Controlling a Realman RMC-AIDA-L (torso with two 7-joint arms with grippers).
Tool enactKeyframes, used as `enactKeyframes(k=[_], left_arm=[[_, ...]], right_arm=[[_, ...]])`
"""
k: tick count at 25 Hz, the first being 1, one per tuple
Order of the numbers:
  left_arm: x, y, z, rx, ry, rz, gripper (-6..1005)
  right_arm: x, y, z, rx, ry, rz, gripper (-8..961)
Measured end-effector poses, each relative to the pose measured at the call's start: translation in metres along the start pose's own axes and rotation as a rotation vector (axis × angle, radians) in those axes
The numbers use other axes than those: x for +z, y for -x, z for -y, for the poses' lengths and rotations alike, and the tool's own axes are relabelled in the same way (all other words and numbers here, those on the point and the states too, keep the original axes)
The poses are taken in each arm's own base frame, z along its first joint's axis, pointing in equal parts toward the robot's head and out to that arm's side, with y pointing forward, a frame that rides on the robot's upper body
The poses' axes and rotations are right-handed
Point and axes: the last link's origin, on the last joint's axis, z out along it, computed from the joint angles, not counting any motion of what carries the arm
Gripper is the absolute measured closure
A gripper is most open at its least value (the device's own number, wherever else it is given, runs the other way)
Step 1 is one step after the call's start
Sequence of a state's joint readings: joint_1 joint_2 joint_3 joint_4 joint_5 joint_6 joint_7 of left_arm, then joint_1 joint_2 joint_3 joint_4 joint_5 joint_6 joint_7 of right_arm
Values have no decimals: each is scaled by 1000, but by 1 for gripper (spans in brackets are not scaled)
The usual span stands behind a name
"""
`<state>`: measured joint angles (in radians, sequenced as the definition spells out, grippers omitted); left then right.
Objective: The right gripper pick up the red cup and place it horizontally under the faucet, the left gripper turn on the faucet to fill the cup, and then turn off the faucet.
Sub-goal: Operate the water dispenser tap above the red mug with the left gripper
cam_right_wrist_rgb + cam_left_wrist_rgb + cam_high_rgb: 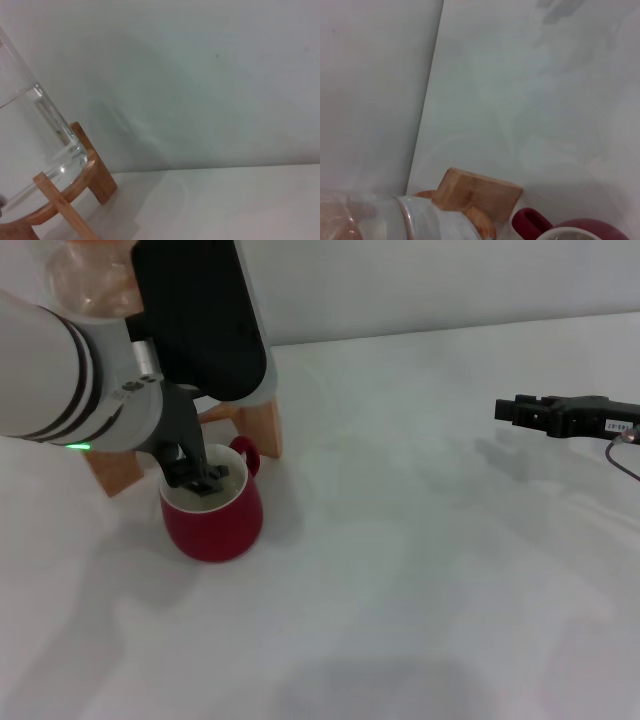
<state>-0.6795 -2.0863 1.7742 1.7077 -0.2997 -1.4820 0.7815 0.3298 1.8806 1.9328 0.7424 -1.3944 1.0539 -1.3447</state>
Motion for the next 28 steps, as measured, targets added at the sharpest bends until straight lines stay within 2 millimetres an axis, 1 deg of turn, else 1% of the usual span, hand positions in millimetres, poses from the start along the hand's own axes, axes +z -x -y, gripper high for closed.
enactKeyframes(k=[7, 15, 21, 26, 28], left_arm=[[0, -1, -1, 4, 0, -1, 123], [-3, -10, -6, 35, -11, -35, 123], [-11, -14, -12, 11, -40, -126, 123], [-17, -11, -16, -50, -74, -208, 123], [-21, -9, -18, -99, -88, -258, 123]], right_arm=[[-1, 1, 1, 3, -5, 7, 551], [-1, 1, 1, 4, -4, 7, 551], [-2, 1, 2, 6, -7, 10, 551], [-3, 3, 3, 6, -9, 16, 551], [-4, 3, 3, 5, -8, 16, 551]])
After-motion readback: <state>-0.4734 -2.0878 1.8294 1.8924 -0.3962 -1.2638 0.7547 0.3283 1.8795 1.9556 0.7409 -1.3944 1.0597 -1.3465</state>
